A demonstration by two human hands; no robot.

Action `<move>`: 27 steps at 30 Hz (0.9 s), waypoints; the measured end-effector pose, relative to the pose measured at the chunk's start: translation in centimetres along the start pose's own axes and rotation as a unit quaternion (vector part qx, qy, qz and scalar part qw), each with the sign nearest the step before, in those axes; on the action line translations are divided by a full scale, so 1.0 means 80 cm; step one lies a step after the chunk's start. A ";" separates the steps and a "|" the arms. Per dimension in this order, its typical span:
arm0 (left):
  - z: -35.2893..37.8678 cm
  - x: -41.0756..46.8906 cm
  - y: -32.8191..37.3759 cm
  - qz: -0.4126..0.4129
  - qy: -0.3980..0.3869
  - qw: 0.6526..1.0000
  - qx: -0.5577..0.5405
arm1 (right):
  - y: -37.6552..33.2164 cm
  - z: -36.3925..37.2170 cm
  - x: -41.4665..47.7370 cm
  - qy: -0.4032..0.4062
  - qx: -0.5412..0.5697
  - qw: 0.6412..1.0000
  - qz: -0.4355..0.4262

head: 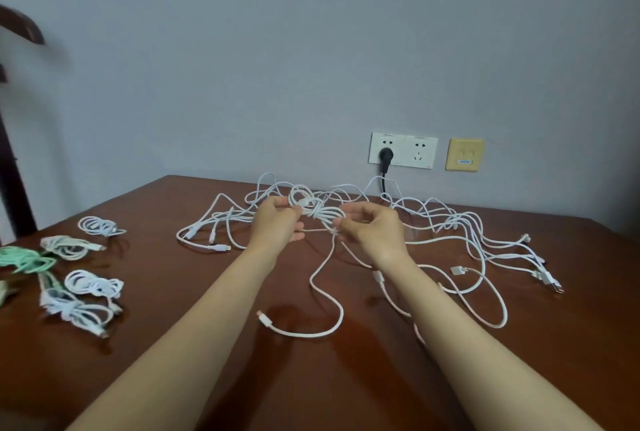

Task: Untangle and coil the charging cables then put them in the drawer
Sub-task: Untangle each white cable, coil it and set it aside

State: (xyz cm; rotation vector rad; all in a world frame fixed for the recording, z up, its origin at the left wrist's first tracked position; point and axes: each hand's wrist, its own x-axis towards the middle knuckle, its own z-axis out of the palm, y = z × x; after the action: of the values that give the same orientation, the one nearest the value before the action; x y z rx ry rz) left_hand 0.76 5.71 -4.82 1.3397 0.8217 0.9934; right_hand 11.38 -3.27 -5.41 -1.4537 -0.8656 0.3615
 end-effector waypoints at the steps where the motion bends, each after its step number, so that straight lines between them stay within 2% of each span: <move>1: -0.014 0.003 0.002 0.016 0.013 0.999 0.037 | -0.004 0.012 0.000 -0.011 0.000 1.000 0.002; 4: -0.061 0.012 0.012 0.053 0.037 0.986 0.154 | -0.011 0.050 0.001 -0.054 0.007 0.998 0.021; 8: -0.129 0.022 0.027 0.040 0.040 0.974 0.220 | -0.020 0.105 -0.006 -0.091 -0.039 0.995 0.015; 14: -0.217 0.035 0.030 0.054 0.090 0.961 0.254 | -0.031 0.189 -0.021 -0.116 -0.066 0.991 0.010; 19: -0.263 0.033 0.018 0.032 0.139 0.948 0.285 | -0.021 0.249 -0.032 -0.133 -0.071 0.987 0.049; 27: -0.312 0.042 -0.009 0.017 0.162 0.917 0.364 | 0.007 0.305 -0.042 -0.165 -0.135 0.975 0.069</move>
State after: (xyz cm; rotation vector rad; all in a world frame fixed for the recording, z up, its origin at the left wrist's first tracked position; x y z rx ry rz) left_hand -20.78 18.53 -7.33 1.8396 1.5276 0.9893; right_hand -7.70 11.77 -9.55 -1.7395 -1.1150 0.6214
